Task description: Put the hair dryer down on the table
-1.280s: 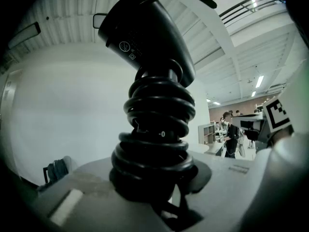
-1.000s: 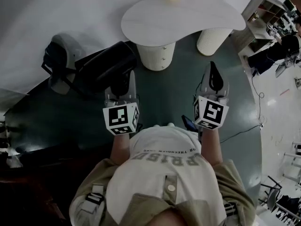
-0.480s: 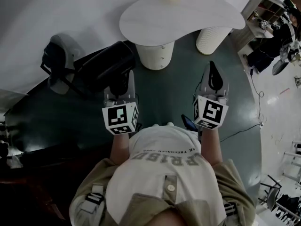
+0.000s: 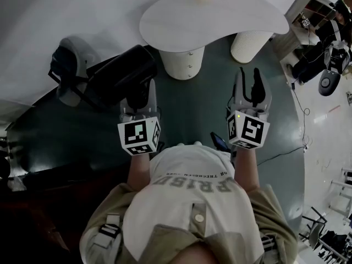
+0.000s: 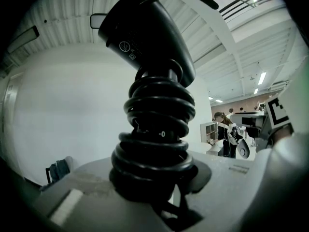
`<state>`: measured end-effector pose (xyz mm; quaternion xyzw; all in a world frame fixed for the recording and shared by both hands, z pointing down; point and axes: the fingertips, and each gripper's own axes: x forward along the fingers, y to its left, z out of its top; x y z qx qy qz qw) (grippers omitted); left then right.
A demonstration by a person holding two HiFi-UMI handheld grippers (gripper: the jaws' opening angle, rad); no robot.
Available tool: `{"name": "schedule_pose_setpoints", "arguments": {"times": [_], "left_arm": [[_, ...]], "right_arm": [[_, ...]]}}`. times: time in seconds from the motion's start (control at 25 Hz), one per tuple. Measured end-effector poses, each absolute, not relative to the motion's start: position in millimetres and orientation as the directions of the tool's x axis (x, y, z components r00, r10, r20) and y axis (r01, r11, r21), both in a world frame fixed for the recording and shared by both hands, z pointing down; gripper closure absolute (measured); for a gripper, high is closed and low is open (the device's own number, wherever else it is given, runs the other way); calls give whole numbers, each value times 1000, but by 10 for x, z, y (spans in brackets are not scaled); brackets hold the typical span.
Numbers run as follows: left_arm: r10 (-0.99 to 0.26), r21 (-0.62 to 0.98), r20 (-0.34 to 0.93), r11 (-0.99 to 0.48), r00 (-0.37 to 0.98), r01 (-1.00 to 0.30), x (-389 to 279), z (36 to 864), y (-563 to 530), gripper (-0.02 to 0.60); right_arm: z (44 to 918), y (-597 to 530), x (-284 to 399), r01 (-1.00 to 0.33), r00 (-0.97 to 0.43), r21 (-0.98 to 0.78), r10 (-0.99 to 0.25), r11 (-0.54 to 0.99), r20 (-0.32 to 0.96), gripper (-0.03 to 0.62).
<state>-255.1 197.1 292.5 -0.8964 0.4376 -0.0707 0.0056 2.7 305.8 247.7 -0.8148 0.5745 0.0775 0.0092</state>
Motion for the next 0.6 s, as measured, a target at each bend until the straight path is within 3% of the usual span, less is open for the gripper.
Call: {"name": "schedule_pose_setpoints", "arguments": {"times": [0.12,0.6], "left_arm": [[-790,-73,127,-611,600,-788,-2501,2927,1989,472],[-815,-73,156,-573,558,-816,-2241,2925,2121,471]], "right_arm": [[2472,3056,88,-943,313,73,-939,-325,-139,358],[2489,3070,422,-954,268,111,-958,-279,-103,336]]}}
